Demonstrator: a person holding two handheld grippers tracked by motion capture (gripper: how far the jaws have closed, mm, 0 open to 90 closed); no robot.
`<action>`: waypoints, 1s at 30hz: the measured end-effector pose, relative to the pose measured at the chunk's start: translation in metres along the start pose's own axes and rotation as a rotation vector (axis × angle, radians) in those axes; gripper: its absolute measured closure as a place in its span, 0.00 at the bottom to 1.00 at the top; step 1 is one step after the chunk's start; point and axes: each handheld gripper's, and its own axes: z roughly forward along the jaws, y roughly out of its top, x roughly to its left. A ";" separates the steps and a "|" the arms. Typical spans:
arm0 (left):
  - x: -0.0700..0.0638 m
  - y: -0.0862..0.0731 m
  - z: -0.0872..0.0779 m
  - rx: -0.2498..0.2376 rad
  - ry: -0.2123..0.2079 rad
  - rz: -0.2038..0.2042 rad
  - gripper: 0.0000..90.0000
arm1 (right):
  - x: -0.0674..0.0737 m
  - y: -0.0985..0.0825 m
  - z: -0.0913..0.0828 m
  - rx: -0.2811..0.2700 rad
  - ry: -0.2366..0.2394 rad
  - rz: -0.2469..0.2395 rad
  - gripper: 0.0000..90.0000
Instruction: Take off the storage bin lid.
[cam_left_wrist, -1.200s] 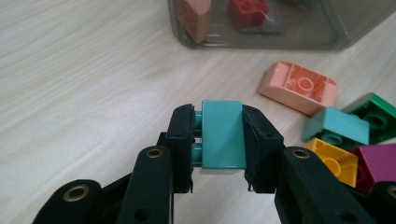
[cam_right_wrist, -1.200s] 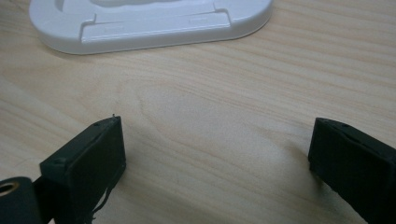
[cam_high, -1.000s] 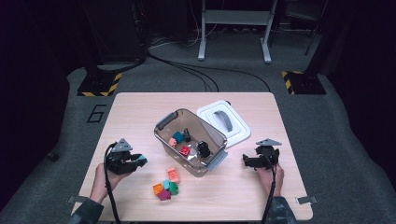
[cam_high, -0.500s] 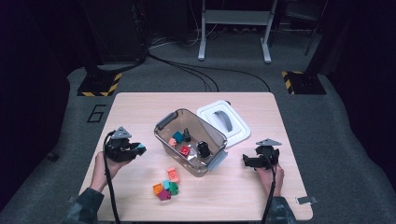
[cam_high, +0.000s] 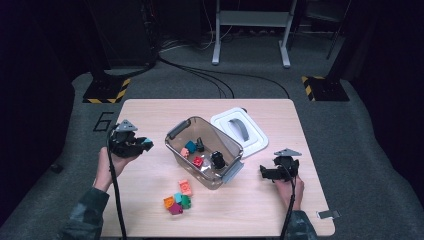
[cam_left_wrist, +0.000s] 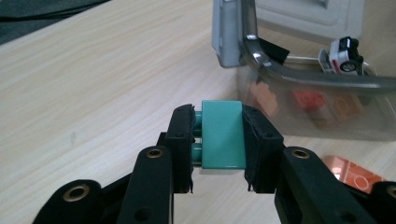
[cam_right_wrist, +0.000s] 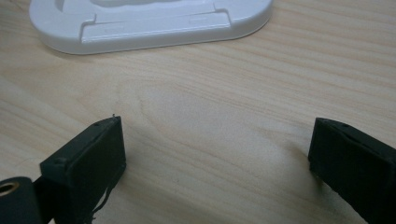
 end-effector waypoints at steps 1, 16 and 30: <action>0.001 0.003 0.000 -0.006 0.003 -0.004 0.74 | 0.000 0.000 0.000 0.000 0.002 0.001 0.03; 0.002 0.044 -0.001 -0.027 0.022 0.024 0.74 | 0.000 0.000 0.000 0.000 0.001 0.000 0.03; -0.023 0.074 0.008 -0.041 -0.022 0.090 0.74 | 0.000 0.000 0.000 0.000 0.003 0.001 0.03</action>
